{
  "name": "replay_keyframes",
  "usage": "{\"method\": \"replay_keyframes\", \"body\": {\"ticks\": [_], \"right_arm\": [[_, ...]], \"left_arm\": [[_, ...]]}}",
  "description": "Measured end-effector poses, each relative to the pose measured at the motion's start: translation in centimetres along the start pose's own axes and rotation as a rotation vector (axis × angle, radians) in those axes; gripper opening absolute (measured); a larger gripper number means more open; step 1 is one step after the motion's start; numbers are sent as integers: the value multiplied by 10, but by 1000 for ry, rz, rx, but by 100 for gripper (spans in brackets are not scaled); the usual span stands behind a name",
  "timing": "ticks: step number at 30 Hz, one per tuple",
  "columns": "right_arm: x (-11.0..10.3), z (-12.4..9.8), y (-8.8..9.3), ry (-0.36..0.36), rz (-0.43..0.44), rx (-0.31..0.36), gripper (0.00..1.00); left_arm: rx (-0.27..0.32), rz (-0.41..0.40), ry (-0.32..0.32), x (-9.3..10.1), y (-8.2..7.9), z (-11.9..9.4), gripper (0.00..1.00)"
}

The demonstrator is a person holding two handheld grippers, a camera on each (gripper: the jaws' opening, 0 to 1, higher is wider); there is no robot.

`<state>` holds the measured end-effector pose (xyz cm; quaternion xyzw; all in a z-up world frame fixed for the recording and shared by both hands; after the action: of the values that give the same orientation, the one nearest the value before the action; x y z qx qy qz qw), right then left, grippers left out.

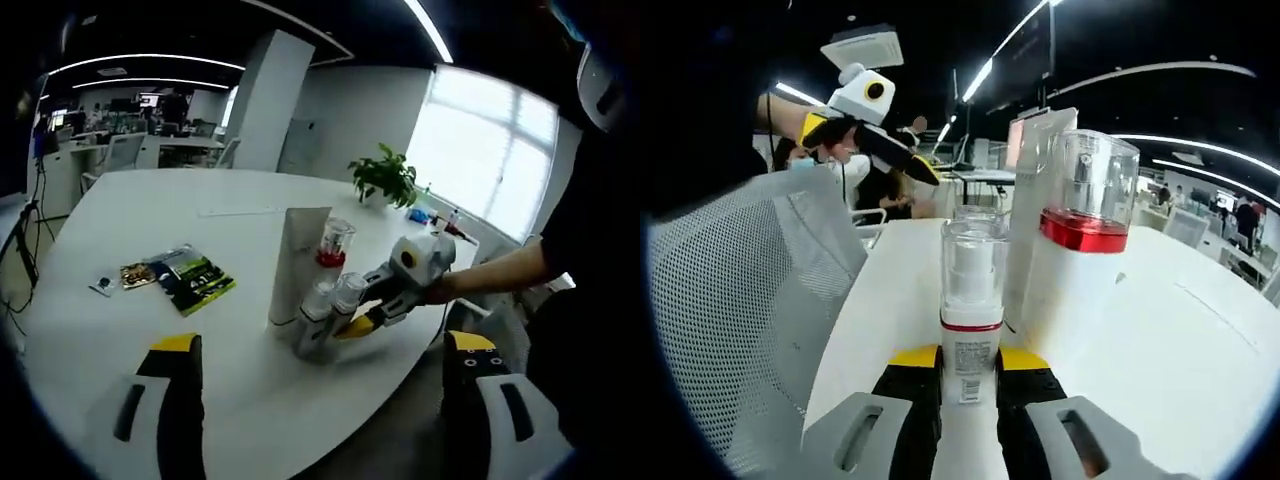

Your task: Arrange the skincare products in the storage area until every visible bottle or jar stands upright without overlapping.

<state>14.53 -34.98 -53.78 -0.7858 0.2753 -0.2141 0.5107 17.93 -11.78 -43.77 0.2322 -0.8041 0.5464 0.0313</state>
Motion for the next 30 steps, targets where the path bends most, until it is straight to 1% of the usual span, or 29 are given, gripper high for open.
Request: {"method": "replay_keyframes", "body": {"ticks": [3,11,17,25,30], "right_arm": [[1,1,0,-3,0,-2,12],[5,5,1,-15,15,-3,12],[5,4,0,-22,29,-19,12],[4,2,3,-10,46,-49,12],[3,-2,4,-3,58,-56,14]], "left_arm": [[-1,-5,-4,-3,2,-1,92],[-5,-12,-10,-1,4,0,92],[-15,-6,-7,-2,6,2,92],[-19,-9,-4,-5,8,3,91],[-16,-9,-1,-6,8,3,91]]}}
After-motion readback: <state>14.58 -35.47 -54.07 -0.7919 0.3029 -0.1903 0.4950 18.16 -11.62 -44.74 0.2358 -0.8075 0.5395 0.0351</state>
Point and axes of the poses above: the point that each gripper's makers call its tool centre point, and the gripper's own axes: z roughly forward along the fingers, x roughly to its right, y roughly out of its underside, the point moved 8 cm from there along -z, roughly backward along the fingers
